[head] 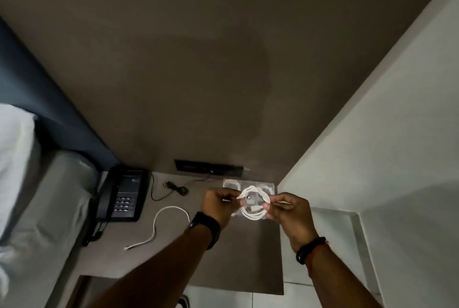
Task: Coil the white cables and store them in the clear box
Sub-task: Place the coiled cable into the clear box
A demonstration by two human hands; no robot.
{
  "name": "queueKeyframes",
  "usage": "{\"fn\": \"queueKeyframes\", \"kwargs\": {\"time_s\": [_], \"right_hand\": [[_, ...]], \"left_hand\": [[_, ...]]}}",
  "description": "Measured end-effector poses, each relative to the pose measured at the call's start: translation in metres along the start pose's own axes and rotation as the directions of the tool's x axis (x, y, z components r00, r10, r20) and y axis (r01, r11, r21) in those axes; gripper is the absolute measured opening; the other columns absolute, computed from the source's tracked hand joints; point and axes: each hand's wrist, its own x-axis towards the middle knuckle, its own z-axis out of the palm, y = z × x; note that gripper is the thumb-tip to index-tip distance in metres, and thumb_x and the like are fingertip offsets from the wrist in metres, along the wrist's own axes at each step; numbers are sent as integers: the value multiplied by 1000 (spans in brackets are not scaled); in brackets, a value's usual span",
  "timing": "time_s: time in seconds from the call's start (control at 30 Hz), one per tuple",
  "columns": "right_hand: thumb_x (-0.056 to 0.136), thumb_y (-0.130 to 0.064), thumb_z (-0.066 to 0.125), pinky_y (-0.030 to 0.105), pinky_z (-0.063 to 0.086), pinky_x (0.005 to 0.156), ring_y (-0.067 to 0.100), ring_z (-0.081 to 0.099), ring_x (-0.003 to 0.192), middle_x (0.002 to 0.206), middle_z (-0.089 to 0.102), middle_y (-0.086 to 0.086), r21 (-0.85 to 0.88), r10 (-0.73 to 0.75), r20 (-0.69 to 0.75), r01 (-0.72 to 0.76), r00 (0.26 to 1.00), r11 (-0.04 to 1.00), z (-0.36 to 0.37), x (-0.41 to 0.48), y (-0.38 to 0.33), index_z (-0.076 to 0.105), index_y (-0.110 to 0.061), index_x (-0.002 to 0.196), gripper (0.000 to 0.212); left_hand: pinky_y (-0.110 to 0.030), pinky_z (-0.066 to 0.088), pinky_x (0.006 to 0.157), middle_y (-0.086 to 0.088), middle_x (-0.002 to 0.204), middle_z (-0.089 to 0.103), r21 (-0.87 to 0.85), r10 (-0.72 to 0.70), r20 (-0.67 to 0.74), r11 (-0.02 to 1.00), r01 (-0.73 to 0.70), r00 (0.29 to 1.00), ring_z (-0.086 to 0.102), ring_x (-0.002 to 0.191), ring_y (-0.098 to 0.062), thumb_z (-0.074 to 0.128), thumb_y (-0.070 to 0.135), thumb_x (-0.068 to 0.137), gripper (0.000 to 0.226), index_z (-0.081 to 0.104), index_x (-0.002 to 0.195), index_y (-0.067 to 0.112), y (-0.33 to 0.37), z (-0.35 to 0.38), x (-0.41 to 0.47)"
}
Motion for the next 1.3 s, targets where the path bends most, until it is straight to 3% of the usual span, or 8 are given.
{"fn": "queueKeyframes", "kwargs": {"time_s": [0.27, 0.4, 0.47, 0.6, 0.87, 1.0, 1.13, 1.3], "right_hand": [[72, 18, 69, 20, 57, 52, 29, 63, 72, 74, 67, 16, 68, 316, -75, -311, 946, 948, 30, 68, 190, 63, 6, 76, 14], [63, 23, 72, 9, 51, 49, 8, 66, 64, 60, 70, -6, -21, 172, -35, -173, 984, 985, 35, 90, 230, 73, -14, 71, 38], [61, 23, 74, 16, 54, 53, 15, 71, 81, 89, 73, 16, 14, 159, -28, -159, 987, 987, 33, 106, 243, 64, -1, 106, 52], [73, 28, 59, 25, 55, 44, 24, 61, 79, 112, 52, 10, 219, 432, -19, -418, 902, 882, 30, 130, 261, -1, -19, 148, 108], [75, 21, 64, 26, 59, 59, 37, 65, 101, 119, 63, 24, 123, 520, 85, -527, 850, 841, 20, 159, 261, 45, 2, 129, 60], [77, 23, 60, 29, 59, 65, 43, 58, 112, 118, 60, 26, 114, 518, 59, -522, 853, 845, 22, 150, 259, 39, 3, 132, 63], [84, 19, 53, 46, 43, 104, 42, 52, 121, 90, 62, 13, 86, 569, 114, -579, 814, 811, 20, 129, 249, 53, -5, 79, 25], [78, 21, 59, 42, 53, 88, 31, 57, 112, 134, 51, 25, 68, 492, 118, -502, 862, 862, 14, 104, 244, 51, -3, 117, 46]], "left_hand": [[-8, 47, 55, -3, 66, 62, 61, -286, 28, 957, 284, 958, 57, 59, -8, 68, -19, 69, 33, 66, 101, -10, -172, 37, 81], [-40, 48, 96, -17, 110, 67, 109, -501, -32, 858, 502, 865, 63, 106, -29, 81, 3, 66, 65, 53, 125, 3, -228, 46, 108], [-48, 43, 98, -7, 126, 59, -16, -538, 137, 839, 545, 832, 53, 122, -28, 80, 29, 70, 66, 51, 127, 12, -238, 48, 122], [-56, 25, 108, -7, 145, 44, -690, -582, 380, 339, 640, 718, 35, 136, -34, 58, 70, 72, 80, 50, 132, 17, -237, 60, 145], [-47, 52, 89, -20, 129, 53, -100, -477, 53, 872, 480, 878, 60, 105, -35, 87, -1, 44, 120, 21, 143, 14, -252, 63, 168], [-41, 61, 64, -1, 107, 53, -220, -507, 74, 832, 510, 859, 59, 84, -22, 75, 0, 71, 80, 31, 129, 32, -248, 65, 162], [-40, 59, 52, -2, 122, 39, -235, -508, 36, 833, 501, 861, 55, 92, -28, 73, -19, 57, 111, 21, 132, 44, -248, 68, 137], [-37, 58, 49, -3, 116, 40, -279, -534, -29, 816, 506, 845, 55, 86, -26, 73, -20, 56, 108, 25, 124, 48, -245, 64, 106]]}}
